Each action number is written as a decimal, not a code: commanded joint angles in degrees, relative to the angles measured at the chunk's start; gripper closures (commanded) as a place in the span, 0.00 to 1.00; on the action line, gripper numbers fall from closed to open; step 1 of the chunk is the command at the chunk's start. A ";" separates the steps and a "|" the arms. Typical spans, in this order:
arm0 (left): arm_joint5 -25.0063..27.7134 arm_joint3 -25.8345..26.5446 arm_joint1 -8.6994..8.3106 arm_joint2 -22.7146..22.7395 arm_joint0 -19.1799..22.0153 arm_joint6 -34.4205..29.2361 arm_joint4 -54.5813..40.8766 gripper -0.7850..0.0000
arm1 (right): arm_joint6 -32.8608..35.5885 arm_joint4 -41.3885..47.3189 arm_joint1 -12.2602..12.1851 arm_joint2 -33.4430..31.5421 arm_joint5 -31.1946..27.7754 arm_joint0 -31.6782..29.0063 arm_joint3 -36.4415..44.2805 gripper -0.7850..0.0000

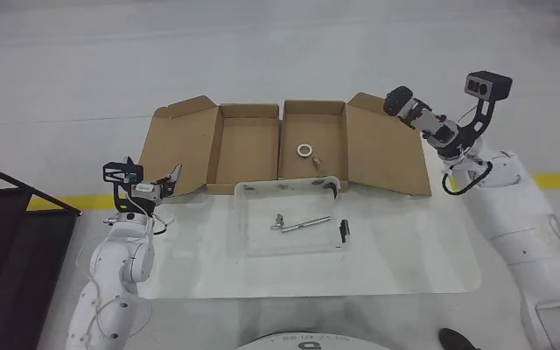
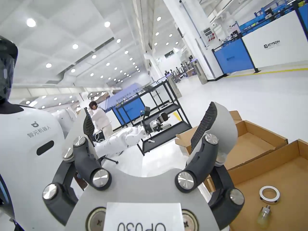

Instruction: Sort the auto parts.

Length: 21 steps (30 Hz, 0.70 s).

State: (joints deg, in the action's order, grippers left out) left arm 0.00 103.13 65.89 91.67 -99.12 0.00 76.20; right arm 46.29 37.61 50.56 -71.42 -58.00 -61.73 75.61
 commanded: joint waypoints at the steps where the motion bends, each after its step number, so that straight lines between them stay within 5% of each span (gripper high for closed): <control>1: 0.00 0.00 0.00 0.00 0.00 0.00 0.00 0.00 | 0.00 2.17 0.66 -0.11 0.00 0.47 -3.38 0.00; 11: 0.00 0.00 0.00 0.00 0.00 0.00 0.00 0.00 | -0.01 4.10 6.62 6.22 0.00 9.99 -28.03 0.00; 21: 3.54 7.97 -0.16 -6.45 -3.48 3.03 16.75 0.00 | -0.01 4.10 6.62 6.22 0.00 9.99 -28.03 0.00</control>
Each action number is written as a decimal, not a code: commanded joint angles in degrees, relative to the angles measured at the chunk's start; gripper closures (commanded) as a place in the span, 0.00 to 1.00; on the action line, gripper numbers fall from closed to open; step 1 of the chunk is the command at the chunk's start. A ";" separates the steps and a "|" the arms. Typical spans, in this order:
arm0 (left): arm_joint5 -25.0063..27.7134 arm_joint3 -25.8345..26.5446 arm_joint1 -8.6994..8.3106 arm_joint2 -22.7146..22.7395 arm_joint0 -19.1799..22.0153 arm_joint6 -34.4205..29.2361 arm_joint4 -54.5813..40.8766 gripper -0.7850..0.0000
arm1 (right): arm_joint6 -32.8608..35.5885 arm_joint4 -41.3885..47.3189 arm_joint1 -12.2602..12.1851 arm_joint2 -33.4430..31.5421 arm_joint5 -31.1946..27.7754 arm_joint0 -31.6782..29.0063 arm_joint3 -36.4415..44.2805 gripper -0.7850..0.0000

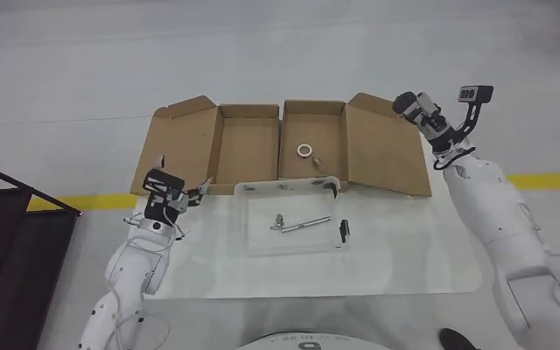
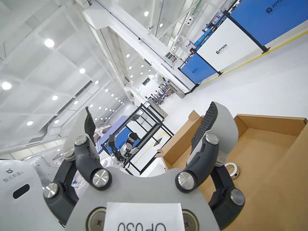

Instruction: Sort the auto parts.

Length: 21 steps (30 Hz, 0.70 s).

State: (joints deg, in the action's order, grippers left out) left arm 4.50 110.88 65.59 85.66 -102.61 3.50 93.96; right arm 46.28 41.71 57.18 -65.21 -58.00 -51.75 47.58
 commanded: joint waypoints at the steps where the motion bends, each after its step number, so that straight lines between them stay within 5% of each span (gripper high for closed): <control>1: -0.96 0.23 0.15 -0.44 0.00 -0.47 -1.01 0.00 | 0.00 0.00 0.00 0.00 0.00 0.00 0.00 0.00; 9: 1.76 1.95 0.00 -1.60 0.09 -0.14 1.98 0.00 | 0.00 0.00 0.00 0.00 0.00 0.00 0.00 0.00; 16: 17.42 7.34 -0.52 -11.60 0.52 -8.34 15.88 0.00 | 0.00 0.00 0.00 0.00 0.00 0.00 0.00 0.00; 21: 18.28 6.04 0.35 -17.66 4.51 -17.48 16.33 0.00 | 0.00 0.00 0.00 0.00 0.00 0.00 0.00 0.00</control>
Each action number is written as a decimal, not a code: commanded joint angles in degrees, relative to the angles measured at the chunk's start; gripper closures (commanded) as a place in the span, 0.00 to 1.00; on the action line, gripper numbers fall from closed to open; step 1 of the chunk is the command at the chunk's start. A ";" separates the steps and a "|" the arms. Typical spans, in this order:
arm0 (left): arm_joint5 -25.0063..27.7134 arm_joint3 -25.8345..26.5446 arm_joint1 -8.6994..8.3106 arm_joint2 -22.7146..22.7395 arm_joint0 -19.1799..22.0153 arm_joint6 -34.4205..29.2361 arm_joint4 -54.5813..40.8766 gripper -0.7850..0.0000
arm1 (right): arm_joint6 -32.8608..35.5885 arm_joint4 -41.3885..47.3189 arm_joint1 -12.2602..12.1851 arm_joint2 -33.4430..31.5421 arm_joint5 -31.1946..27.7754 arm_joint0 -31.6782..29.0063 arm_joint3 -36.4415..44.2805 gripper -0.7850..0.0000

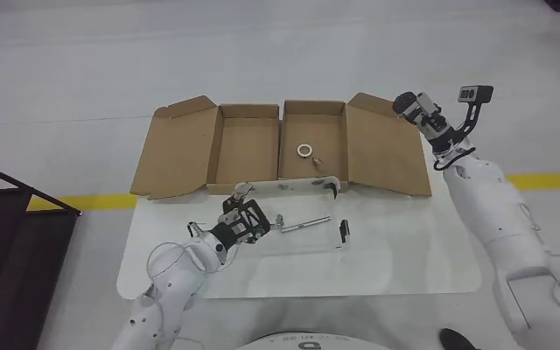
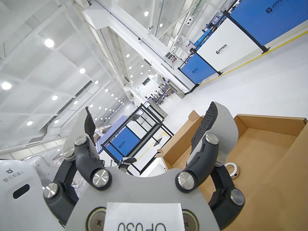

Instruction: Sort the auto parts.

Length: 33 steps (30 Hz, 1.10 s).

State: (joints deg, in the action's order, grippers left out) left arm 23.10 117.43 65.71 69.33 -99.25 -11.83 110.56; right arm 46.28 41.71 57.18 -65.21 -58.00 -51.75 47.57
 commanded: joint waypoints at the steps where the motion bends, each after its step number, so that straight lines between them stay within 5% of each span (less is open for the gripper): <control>1: -0.55 -0.99 0.45 -2.36 2.13 -3.70 -0.53 0.00 | 0.00 0.00 0.00 0.00 0.00 0.00 0.00 0.00; 6: -0.43 -3.90 1.59 -7.02 7.03 -11.14 -3.07 0.13 | 0.00 0.00 0.00 0.00 0.00 0.00 0.00 0.00; 9: 0.87 -6.44 2.21 -9.39 9.73 -15.25 -4.94 0.00 | 0.00 0.00 0.00 0.00 0.00 0.00 0.00 0.00; 17: -0.53 -11.35 3.74 -12.98 16.83 -21.83 -7.99 0.00 | 0.00 0.00 0.00 0.00 0.00 0.00 0.00 0.00; 27: 0.18 -12.30 3.75 -12.61 16.29 -22.25 -10.43 0.00 | 0.00 0.00 0.00 0.00 0.00 0.00 0.00 0.00; 33: 8.28 -11.88 3.89 -10.37 17.88 -36.11 -26.60 0.00 | 0.00 0.00 0.00 0.00 0.00 0.00 0.00 0.00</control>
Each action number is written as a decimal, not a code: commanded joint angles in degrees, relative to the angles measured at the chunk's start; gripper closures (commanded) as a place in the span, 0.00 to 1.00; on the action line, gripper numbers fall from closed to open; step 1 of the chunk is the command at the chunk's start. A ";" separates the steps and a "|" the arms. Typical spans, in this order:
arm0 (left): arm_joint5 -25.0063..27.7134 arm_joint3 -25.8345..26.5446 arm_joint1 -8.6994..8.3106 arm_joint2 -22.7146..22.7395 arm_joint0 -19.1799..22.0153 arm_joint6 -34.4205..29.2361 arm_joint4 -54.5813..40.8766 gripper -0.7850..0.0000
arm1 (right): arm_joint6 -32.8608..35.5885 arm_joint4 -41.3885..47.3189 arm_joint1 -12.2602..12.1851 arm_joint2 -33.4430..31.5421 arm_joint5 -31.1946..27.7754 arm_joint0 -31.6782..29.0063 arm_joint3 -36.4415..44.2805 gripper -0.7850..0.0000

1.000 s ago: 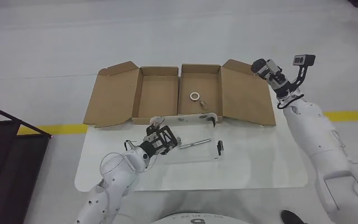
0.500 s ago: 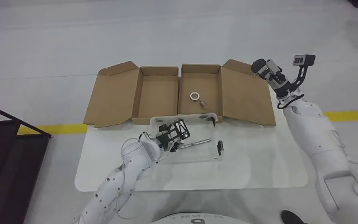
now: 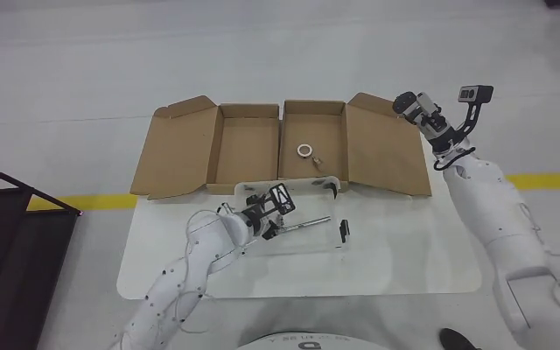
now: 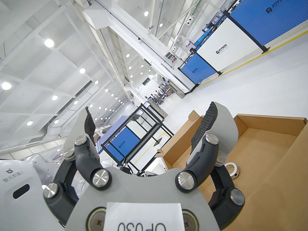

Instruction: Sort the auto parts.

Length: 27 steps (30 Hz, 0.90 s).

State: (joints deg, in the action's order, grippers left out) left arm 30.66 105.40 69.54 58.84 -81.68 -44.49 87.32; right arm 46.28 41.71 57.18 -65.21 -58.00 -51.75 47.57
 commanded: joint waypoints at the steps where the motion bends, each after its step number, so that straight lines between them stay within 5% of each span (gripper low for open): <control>1: 1.20 0.11 0.13 0.16 0.58 -5.17 -6.22 0.00 | 0.00 0.00 0.00 0.00 0.00 0.00 0.00 0.00; 13: -0.58 -5.27 0.98 -1.24 7.72 -14.28 -25.06 0.00 | 0.00 0.00 0.00 0.00 0.00 0.00 0.00 0.00; 24: -4.55 -13.22 2.22 -8.03 13.29 -11.84 -18.24 0.34 | 0.00 0.00 0.00 0.00 0.00 0.00 0.00 0.00; 27: -5.32 -15.35 2.55 -9.06 14.50 -11.79 -18.22 0.34 | 0.00 0.00 0.00 0.00 0.00 0.00 0.00 0.00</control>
State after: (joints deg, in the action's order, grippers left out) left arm 25.54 90.81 71.99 50.13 -67.61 -56.24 69.19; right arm 46.28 41.71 57.18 -65.21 -58.00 -51.75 47.57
